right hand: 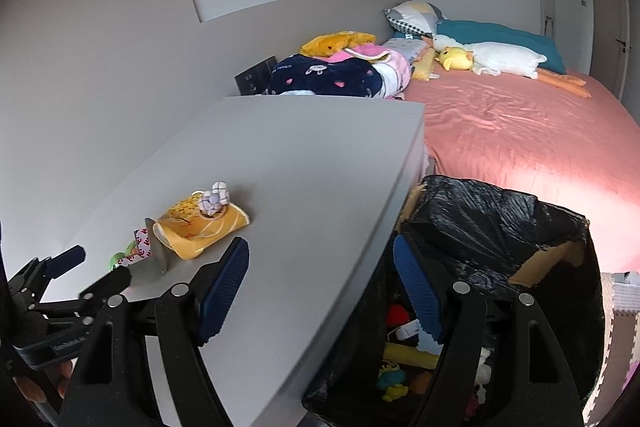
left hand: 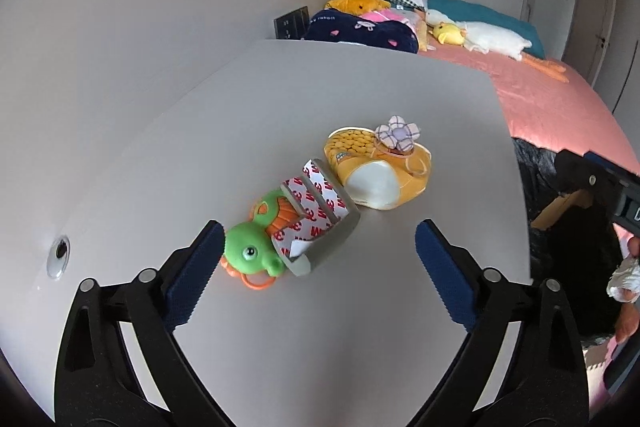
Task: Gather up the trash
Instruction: 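Grasp the red-and-white printed box with the left gripper, then grasp the purple-and-white flower toy from the corn plate with the right gripper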
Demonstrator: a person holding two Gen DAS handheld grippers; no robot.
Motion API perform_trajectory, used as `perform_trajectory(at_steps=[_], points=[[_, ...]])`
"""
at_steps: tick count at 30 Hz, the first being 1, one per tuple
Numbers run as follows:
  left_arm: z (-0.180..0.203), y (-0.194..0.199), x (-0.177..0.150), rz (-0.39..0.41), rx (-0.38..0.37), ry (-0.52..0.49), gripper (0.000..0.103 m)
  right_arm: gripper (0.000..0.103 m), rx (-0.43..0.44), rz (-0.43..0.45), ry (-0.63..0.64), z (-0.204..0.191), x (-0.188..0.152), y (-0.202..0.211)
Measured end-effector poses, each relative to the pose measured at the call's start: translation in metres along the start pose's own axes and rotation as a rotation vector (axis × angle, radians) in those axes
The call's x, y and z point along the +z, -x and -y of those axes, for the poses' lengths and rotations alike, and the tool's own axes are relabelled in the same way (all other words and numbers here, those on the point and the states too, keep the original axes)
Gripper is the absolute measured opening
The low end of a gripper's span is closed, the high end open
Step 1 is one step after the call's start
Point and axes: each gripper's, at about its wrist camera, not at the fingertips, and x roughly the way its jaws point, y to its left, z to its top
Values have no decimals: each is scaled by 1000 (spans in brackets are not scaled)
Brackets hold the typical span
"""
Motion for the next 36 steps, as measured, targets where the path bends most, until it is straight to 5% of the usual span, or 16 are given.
perform_trajectory(at_steps=[10,23,36], points=[[3,-41,4,-58,10,-70,79,75,16,-22,31,-22,10,-25],[-7,-53,7,-47,16,-116,51,74,84,-88,77,-53,24,-71],[-48,-26,15,27,-23,37,46,67,100,-146,105,-76,33,-112]])
